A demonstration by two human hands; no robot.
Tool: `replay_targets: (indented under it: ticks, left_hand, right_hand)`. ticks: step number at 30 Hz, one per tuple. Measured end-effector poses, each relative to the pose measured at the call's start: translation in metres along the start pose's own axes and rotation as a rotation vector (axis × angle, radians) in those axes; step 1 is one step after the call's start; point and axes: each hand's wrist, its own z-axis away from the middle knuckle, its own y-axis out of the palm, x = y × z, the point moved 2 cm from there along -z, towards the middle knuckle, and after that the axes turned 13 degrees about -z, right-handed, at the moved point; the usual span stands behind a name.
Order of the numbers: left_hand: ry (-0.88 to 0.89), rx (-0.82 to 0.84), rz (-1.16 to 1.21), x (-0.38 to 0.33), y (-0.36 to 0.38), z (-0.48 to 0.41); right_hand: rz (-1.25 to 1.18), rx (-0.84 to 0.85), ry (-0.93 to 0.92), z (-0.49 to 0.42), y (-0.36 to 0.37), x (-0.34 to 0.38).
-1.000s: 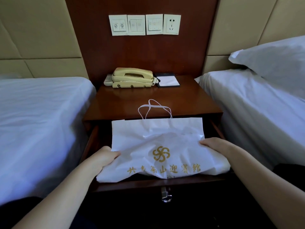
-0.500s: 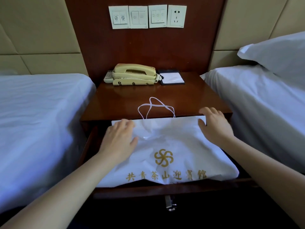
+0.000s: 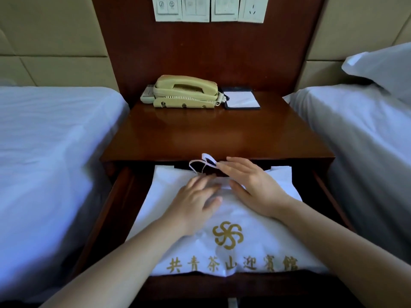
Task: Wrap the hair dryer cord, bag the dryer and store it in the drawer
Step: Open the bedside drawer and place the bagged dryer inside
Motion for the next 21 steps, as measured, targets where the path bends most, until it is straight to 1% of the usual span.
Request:
replay_targets:
  ticks: [2,4,7,9,11,14,16,18,21]
  left_hand:
    - [-0.026,0.053,0.083,0.002,0.005,-0.001]
    - [-0.068,0.155,0.115,0.001,0.006,-0.001]
    - [-0.138,0.304,0.097,0.0,0.005,-0.002]
    - [-0.181,0.352,0.06,0.003,0.004,-0.005]
    - [-0.215,0.368,0.045,0.004,0.004,-0.008]
    - [-0.249,0.372,0.031,0.005,0.006,-0.014]
    - [-0.27,0.365,0.013,0.008,0.008,-0.019]
    - [-0.282,0.367,-0.007,0.009,0.008,-0.022]
    - [-0.281,0.364,0.012,0.008,0.003,-0.022]
  right_hand:
    - [-0.065,0.102,0.069,0.002,0.004,0.001]
    - [-0.105,0.176,0.161,0.004,0.008,-0.002]
    - [-0.089,0.266,0.305,-0.005,0.014,-0.01]
    - [-0.126,0.304,0.428,-0.014,0.015,-0.015]
    - [-0.115,0.3,0.558,-0.022,0.015,-0.021]
    - [-0.103,0.231,0.756,-0.028,0.012,-0.034]
    - [-0.124,0.206,0.848,-0.027,0.011,-0.04]
    - [-0.127,0.207,0.847,-0.026,0.009,-0.039]
    - [-0.113,0.211,0.758,-0.016,0.002,-0.029]
